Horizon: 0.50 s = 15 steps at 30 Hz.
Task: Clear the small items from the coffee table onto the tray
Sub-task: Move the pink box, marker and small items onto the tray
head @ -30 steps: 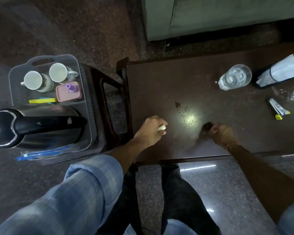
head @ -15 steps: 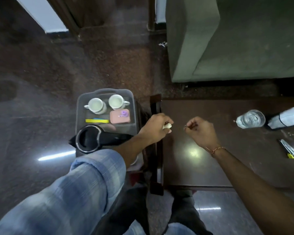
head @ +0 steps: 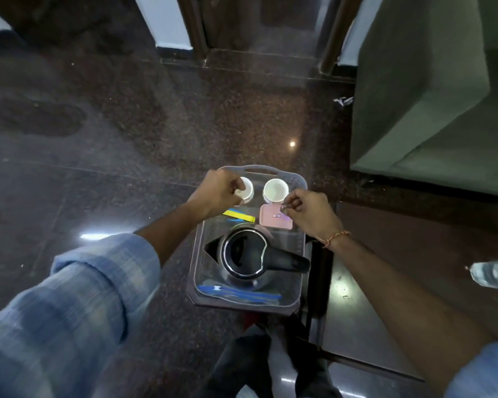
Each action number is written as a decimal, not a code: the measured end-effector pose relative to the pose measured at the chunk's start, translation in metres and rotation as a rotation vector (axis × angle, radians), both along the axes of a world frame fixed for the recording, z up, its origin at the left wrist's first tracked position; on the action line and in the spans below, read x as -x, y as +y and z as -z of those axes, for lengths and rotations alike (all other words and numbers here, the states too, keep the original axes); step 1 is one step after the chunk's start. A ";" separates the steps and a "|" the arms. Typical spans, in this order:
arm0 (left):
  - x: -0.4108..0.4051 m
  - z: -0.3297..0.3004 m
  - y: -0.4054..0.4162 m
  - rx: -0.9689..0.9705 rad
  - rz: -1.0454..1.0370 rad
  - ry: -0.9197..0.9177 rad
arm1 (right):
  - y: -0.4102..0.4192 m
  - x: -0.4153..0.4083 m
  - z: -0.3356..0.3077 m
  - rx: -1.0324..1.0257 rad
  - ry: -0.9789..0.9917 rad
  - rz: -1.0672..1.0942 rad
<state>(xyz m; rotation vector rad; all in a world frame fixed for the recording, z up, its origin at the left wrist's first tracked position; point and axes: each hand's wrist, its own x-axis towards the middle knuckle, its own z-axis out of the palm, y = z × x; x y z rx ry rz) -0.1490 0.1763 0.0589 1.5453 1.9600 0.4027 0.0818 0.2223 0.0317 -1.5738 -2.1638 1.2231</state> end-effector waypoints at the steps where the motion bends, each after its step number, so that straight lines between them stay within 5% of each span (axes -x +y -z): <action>1: 0.009 0.009 -0.005 0.034 -0.015 0.011 | 0.002 0.008 0.005 0.007 -0.012 -0.019; 15: 0.018 0.107 -0.030 0.055 0.028 -0.041 | 0.009 0.063 0.068 -0.011 -0.396 -0.091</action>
